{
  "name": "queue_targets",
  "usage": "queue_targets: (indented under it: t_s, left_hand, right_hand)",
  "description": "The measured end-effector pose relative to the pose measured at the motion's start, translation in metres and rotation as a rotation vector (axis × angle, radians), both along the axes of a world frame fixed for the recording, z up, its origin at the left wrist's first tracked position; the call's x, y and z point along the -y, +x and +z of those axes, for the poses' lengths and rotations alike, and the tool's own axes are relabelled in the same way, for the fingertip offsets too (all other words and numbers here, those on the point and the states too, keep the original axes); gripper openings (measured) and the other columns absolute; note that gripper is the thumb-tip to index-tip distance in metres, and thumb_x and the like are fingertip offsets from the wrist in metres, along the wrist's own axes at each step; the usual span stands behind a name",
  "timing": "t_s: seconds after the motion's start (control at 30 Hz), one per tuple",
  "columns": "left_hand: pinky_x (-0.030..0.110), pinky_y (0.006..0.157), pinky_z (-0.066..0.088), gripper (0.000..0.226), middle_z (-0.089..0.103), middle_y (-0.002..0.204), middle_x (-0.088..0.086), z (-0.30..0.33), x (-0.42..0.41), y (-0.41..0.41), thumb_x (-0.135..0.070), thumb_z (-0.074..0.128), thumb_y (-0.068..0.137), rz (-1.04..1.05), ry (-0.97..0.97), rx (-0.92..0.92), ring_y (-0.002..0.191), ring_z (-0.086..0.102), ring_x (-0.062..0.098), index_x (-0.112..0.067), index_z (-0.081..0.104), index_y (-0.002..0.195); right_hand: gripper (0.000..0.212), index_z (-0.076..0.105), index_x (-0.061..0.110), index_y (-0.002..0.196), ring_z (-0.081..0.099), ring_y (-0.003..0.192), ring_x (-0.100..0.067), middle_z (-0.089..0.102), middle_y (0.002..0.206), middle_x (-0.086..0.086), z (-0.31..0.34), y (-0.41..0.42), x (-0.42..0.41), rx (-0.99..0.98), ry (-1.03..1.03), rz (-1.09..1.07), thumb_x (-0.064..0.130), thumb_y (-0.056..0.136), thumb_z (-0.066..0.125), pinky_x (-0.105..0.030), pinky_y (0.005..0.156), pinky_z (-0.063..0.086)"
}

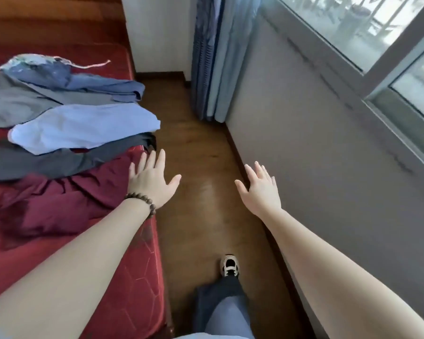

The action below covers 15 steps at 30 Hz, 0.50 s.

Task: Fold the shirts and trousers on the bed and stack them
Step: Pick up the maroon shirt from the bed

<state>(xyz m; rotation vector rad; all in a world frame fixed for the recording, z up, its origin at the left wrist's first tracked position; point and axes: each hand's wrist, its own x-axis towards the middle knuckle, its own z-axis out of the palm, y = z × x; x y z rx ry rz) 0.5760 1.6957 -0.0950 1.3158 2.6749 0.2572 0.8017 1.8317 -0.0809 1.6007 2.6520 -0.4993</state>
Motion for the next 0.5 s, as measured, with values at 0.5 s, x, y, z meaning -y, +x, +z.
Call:
queue_targets:
  t_s: [0.5]
  left_hand:
    - [0.048,0.118,0.013,0.079,0.016,0.16,0.005,0.003,-0.071,0.005,-0.061,0.038,0.091,0.649,-0.086,0.057,0.148,0.01,0.024,-0.021,0.009,0.154]
  right_hand:
    - [0.059,0.027,0.024,0.151,0.004,0.149,-0.018,0.012,0.161,-0.002,-0.015,-0.117,-0.183,-0.013,-0.068,0.62,0.049,0.099,0.038,-0.041,0.121,0.006]
